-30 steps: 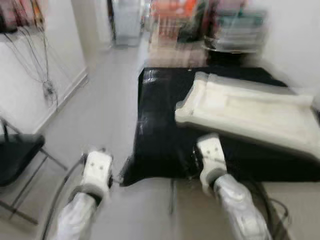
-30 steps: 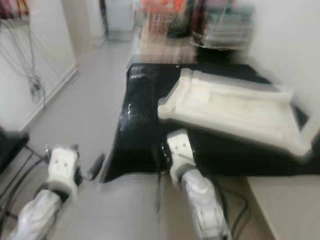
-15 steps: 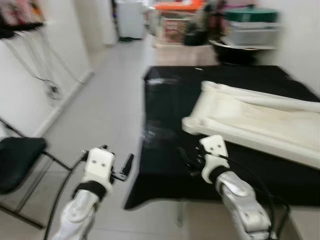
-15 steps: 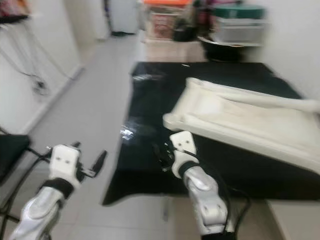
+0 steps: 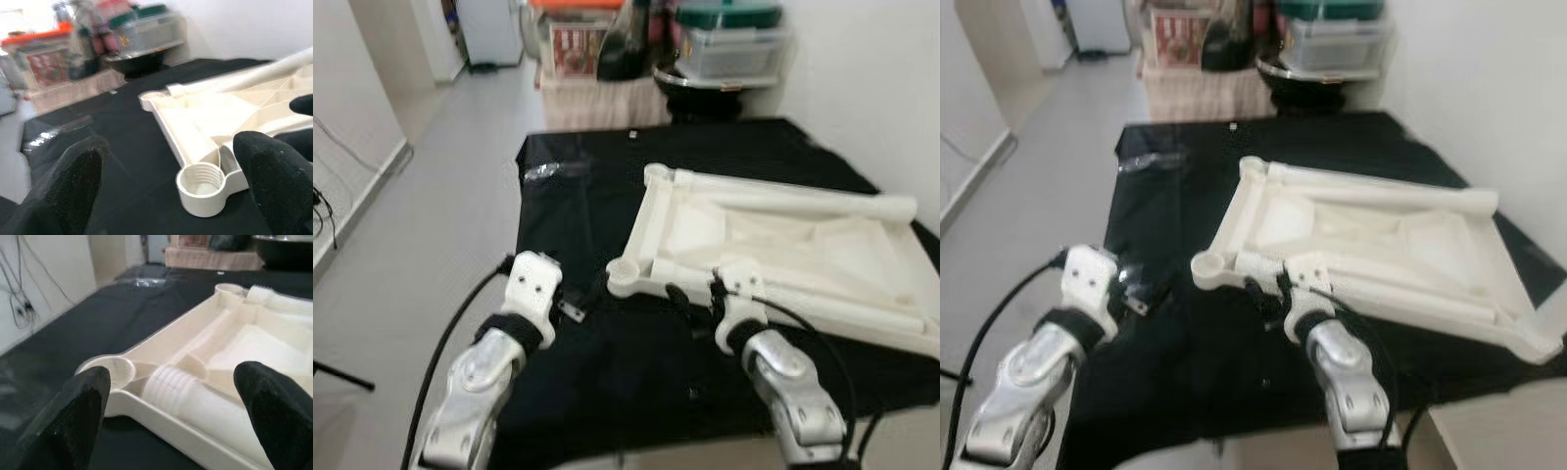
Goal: Building children table
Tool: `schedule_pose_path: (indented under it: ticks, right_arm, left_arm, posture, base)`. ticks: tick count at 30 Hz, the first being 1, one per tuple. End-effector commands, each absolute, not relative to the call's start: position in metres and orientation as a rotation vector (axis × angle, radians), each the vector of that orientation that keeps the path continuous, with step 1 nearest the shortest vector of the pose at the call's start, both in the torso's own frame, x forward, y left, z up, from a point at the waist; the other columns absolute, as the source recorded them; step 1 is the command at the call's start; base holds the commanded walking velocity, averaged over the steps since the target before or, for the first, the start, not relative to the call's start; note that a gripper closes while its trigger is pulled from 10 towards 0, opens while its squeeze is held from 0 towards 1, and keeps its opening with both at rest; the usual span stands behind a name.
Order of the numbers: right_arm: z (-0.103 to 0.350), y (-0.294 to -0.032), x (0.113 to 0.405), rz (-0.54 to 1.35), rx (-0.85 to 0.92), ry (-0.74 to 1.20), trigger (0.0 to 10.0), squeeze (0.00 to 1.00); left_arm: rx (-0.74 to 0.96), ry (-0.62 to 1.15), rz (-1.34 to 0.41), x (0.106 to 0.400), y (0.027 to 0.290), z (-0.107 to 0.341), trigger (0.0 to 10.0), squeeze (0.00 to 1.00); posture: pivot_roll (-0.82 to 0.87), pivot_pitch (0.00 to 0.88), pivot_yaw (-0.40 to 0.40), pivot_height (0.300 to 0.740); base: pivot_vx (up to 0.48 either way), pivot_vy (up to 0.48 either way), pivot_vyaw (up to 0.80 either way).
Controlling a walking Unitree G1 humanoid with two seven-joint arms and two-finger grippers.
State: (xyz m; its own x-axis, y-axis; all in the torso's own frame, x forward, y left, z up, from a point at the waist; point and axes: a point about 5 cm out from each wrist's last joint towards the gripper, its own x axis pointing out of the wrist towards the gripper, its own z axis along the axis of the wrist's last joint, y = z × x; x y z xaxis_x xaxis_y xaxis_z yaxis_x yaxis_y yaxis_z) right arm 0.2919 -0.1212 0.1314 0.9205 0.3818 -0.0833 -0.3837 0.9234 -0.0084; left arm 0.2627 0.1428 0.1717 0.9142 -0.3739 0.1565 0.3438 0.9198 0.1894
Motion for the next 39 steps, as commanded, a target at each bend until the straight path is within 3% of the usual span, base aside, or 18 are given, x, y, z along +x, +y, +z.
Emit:
schedule_pose_path:
  ticks: [1, 11, 17, 23, 39]
  right_arm:
    - [0.125, -0.135, 0.289, 0.348, -0.02, 0.106, 10.0, 0.0]
    - [0.128, -0.138, 0.29, 0.33, -0.007, 0.094, 10.0, 0.0]
    - [0.131, -0.139, 0.291, 0.321, 0.011, 0.075, 10.0, 0.0]
    - [0.131, -0.14, 0.291, 0.33, 0.002, 0.079, 10.0, 0.0]
    - [0.132, -0.14, 0.291, 0.335, 0.004, 0.086, 10.0, 0.0]
  left_arm:
    - [0.119, -0.176, -0.403, 0.264, 0.139, 0.174, 10.0, 0.0]
    - [-0.033, -0.047, -0.412, 0.271, 0.138, 0.169, 10.0, 0.0]
    - [-0.1, 0.085, -0.283, 0.282, 0.148, 0.158, 10.0, 0.0]
    - [-0.188, 0.378, -0.096, 0.292, 0.166, 0.137, 10.0, 0.0]
    - [-0.239, 0.415, -0.269, 0.299, 0.148, 0.154, 10.0, 0.0]
  posture:
    - [-0.04, 0.0, -0.037, 0.74]
    - [-0.04, 0.0, -0.042, 0.74]
    - [-0.05, 0.003, -0.043, 0.74]
    - [-0.05, 0.011, -0.043, 0.74]
    - [-0.06, 0.023, -0.043, 0.74]
  base:
    - [0.0, 0.0, -0.8]
    - [0.0, 0.0, -0.8]
    - [0.0, 0.0, -0.69]
    - [0.0, 0.0, 0.0]
    - [0.0, 0.0, 0.0]
